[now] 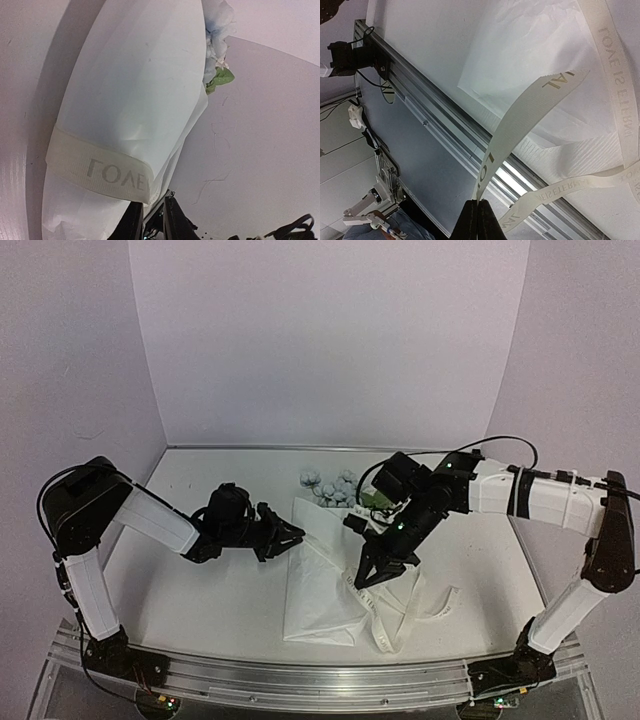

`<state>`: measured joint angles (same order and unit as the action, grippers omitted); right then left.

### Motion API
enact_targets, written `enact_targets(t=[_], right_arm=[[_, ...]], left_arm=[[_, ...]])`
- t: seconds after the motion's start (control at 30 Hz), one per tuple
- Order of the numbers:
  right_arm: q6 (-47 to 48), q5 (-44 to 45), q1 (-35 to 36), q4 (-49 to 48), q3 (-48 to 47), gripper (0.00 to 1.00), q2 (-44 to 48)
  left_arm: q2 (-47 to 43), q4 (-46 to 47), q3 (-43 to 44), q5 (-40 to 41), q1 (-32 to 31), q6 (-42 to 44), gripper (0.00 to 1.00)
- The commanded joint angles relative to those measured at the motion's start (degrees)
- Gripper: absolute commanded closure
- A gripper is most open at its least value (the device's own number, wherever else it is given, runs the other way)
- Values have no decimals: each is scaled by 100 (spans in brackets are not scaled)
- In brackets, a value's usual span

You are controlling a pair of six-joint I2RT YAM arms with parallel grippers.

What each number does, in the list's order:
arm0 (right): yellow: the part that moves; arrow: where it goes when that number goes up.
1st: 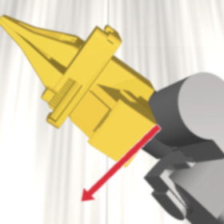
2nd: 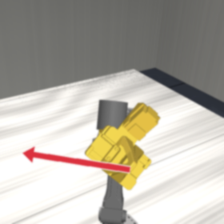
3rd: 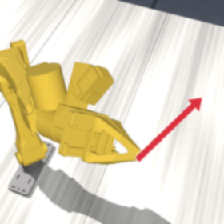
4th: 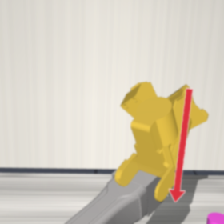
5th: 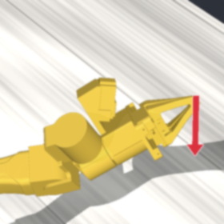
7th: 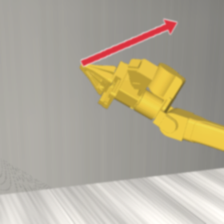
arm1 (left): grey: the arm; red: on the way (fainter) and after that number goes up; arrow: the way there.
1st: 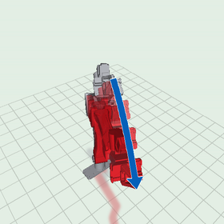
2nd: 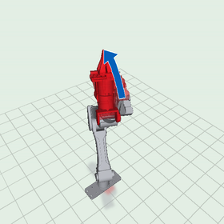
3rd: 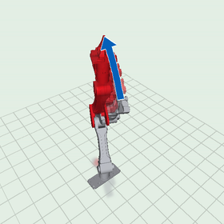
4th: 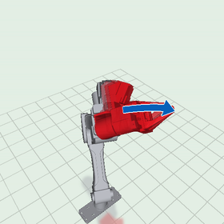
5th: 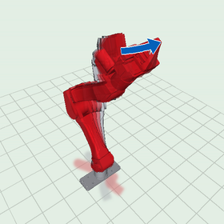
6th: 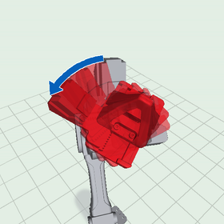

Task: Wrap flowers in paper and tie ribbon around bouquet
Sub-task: Cross the ribbon over the folded bouquet.

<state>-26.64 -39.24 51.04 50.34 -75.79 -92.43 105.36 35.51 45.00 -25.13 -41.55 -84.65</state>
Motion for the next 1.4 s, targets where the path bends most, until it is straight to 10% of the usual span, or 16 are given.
enact_targets(t=[0.0,0.8,1.37], right_arm=[[267,-135,-216,338,-370,100,-51],[914,-1150,-557,1151,-2426,100,-2184],[645,22,-481,1525,-2415,100,-2889]], left_arm=[[79,-1,229,-156,42,194,92],[-163,-116,463,-961,79,775,100],[-251,17,499,-1447,154,792,100]])
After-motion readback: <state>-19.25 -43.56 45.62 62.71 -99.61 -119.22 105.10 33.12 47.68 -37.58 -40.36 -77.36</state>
